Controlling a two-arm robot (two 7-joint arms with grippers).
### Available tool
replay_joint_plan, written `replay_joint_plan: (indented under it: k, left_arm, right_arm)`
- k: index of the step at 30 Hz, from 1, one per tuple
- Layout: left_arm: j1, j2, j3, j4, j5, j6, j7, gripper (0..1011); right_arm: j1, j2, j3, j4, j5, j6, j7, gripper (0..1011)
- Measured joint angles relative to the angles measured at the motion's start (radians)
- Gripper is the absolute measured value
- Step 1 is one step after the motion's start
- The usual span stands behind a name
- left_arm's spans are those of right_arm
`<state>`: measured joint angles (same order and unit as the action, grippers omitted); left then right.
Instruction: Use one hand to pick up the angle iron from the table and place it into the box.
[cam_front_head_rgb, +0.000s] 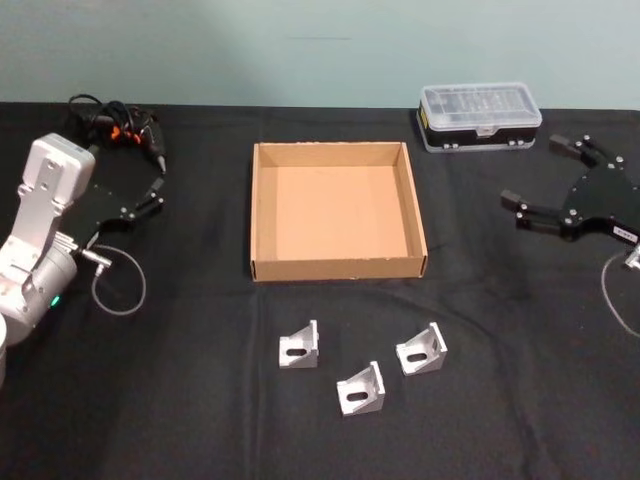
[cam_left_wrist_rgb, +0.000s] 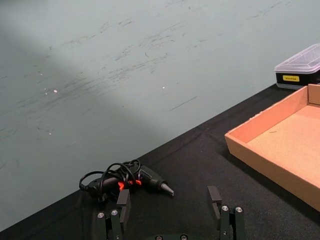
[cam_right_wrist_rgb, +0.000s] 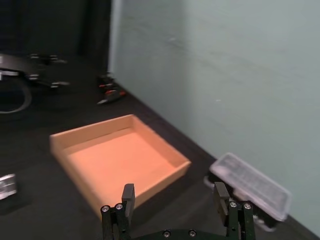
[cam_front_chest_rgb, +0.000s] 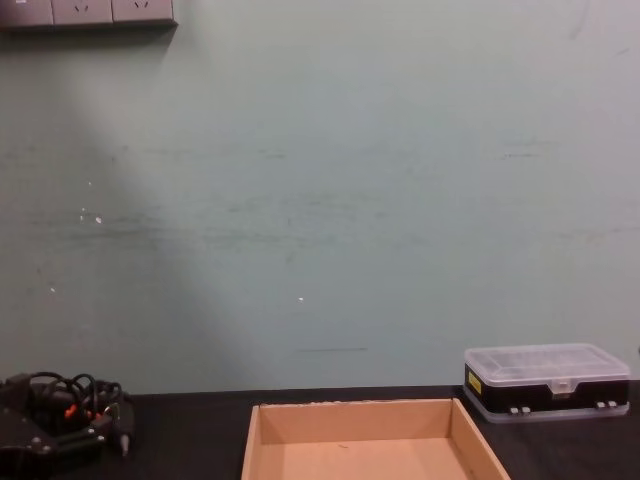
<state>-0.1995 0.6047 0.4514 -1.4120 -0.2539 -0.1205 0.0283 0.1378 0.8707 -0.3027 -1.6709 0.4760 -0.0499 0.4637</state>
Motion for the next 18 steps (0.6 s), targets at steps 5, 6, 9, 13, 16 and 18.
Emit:
replay_joint_plan:
  k: [5, 6, 9, 13, 16, 18]
  left_arm:
    - [0.000, 0.000, 0.000, 0.000, 0.000, 0.000, 0.000, 1000]
    - [0.000, 0.000, 0.000, 0.000, 0.000, 0.000, 0.000, 1000]
    - [0.000, 0.000, 0.000, 0.000, 0.000, 0.000, 0.000, 1000]
    - [0.000, 0.000, 0.000, 0.000, 0.000, 0.000, 0.000, 1000]
    - [0.000, 0.000, 0.000, 0.000, 0.000, 0.000, 0.000, 1000]
    - [0.000, 0.000, 0.000, 0.000, 0.000, 0.000, 0.000, 1000]
  right_arm:
    - [0.028, 0.034, -0.008, -0.006, 0.037, 0.055, 0.126, 1004]
    - [0.034, 0.037, -0.012, -0.004, 0.038, 0.062, 0.144, 1004]
    - [0.060, 0.047, -0.037, 0.010, 0.036, 0.085, 0.216, 1004]
    - [0.097, 0.054, -0.075, 0.034, 0.023, 0.106, 0.298, 1004]
    - [0.134, 0.056, -0.114, 0.056, 0.007, 0.114, 0.361, 1004]
    - [0.158, 0.055, -0.141, 0.072, -0.005, 0.115, 0.398, 1004]
